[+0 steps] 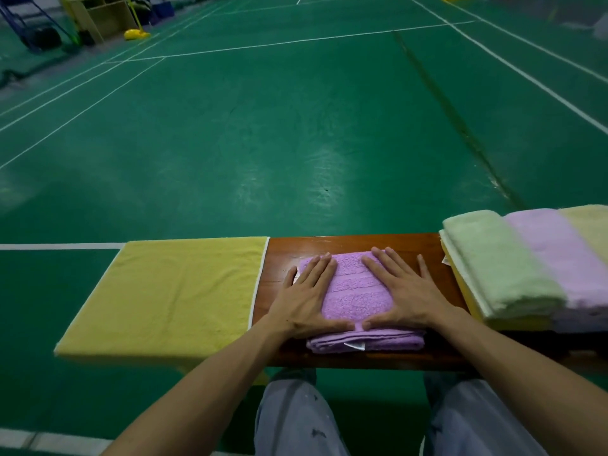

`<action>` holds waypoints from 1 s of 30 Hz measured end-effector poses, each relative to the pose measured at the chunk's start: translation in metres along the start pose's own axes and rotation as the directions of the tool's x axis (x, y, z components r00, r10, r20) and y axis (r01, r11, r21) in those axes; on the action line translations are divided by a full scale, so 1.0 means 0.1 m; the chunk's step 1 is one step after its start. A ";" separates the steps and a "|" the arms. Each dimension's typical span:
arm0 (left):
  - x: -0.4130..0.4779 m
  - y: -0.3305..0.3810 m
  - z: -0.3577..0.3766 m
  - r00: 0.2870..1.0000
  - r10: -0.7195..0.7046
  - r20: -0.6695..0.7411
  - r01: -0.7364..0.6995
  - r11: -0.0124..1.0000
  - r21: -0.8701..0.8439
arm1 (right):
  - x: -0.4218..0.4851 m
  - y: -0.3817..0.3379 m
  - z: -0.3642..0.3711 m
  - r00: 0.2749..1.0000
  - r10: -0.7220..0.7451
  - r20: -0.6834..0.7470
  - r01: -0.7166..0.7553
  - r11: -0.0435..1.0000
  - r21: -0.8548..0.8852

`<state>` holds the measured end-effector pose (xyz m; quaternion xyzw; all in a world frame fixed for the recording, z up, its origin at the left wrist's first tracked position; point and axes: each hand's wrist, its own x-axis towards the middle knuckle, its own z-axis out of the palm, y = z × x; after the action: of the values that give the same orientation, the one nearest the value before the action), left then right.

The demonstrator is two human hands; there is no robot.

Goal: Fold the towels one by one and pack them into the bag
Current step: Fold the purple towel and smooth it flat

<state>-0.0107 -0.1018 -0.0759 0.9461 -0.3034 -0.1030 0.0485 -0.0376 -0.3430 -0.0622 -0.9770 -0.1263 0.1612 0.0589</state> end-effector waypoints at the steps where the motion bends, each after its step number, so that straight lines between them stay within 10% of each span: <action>1: 0.00 -0.01 0.01 1.000 0.002 0.002 -0.002 1.000 0.002 | 0.00 -0.01 0.01 1.000 0.012 0.004 -0.012 1.000 0.007; 9: 0.04 0.02 -0.22 0.999 -0.039 0.015 0.041 0.973 -0.227 | 0.01 -0.06 -0.28 0.998 0.044 0.050 -0.050 0.992 0.119; 12: 0.17 -0.02 -0.46 0.916 -0.322 -0.239 0.186 0.869 -0.458 | 0.17 0.03 -0.50 0.951 0.207 -0.229 -0.117 0.928 0.353; 15: 0.30 -0.11 -0.62 0.824 -0.553 -0.123 0.372 0.691 -0.619 | 0.31 0.09 -0.61 0.929 0.322 -0.184 -0.169 0.810 0.561; 19: 0.37 -0.09 -0.64 0.863 -0.480 0.159 0.483 0.690 -0.539 | 0.36 0.01 -0.62 0.948 0.317 -0.027 -0.225 0.729 0.646; 25: 0.39 0.00 -0.75 0.873 -0.464 0.149 0.471 0.720 -0.509 | 0.42 -0.04 -0.61 0.930 0.366 0.037 -0.291 0.670 0.683; 30: 0.30 0.01 -0.80 0.907 -0.403 0.126 0.366 0.604 -0.708 | 0.40 0.00 -0.62 0.903 0.399 0.158 -0.330 0.409 0.851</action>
<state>0.0309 -0.1180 -0.0030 0.8956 -0.0272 -0.1989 0.3970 0.0196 -0.3372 -0.0158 -0.8230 0.1889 0.1769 0.5057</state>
